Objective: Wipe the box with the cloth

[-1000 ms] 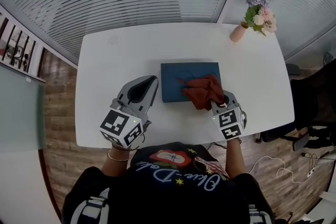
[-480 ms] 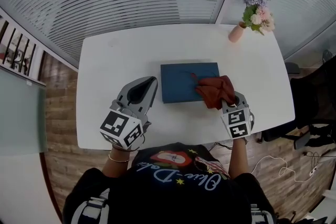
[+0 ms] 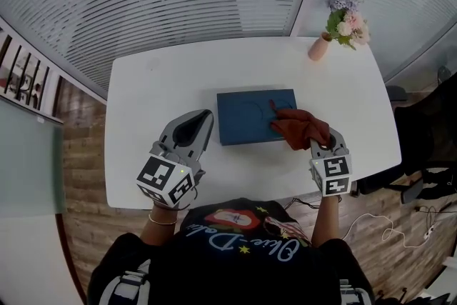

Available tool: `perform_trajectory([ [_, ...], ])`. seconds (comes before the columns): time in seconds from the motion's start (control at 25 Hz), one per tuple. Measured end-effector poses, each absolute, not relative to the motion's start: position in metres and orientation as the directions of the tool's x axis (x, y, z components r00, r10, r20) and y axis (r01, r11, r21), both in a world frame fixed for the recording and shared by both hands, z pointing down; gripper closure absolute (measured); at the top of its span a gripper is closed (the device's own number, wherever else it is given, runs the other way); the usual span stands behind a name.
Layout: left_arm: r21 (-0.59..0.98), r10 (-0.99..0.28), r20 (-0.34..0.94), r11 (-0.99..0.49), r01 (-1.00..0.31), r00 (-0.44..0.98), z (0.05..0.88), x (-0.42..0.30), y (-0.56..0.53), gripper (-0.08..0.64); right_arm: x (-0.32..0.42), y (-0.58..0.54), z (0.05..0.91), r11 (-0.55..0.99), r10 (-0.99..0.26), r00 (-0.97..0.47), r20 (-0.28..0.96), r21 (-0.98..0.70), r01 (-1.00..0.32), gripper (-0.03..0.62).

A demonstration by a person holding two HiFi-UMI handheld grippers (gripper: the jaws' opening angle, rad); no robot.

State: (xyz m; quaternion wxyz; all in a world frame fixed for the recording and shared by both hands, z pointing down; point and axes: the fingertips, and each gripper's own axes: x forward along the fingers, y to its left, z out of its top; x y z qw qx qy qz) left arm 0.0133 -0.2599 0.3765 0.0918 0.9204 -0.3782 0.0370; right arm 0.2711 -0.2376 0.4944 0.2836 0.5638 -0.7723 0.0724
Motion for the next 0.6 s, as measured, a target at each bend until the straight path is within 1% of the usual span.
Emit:
perform_trajectory([
  [0.28, 0.143, -0.692, 0.139, -0.694, -0.706, 0.708, 0.375, 0.012, -0.261, 0.557, 0.272, -0.237, 0.436, 0.285, -0.916, -0.239, 0.322, 0.105, -0.953, 0.568],
  [0.44, 0.143, -0.695, 0.136, -0.692, -0.708, 0.706, 0.374, 0.012, -0.261, 0.557, 0.272, -0.231, 0.404, 0.249, -0.949, -0.242, 0.203, 0.012, -0.968, 0.568],
  [0.6, 0.139, -0.694, 0.144, -0.691, -0.709, 0.705, 0.376, 0.012, -0.258, 0.557, 0.271, -0.223, 0.385, 0.239, -0.962, -0.24, 0.132, -0.029, -0.971, 0.569],
])
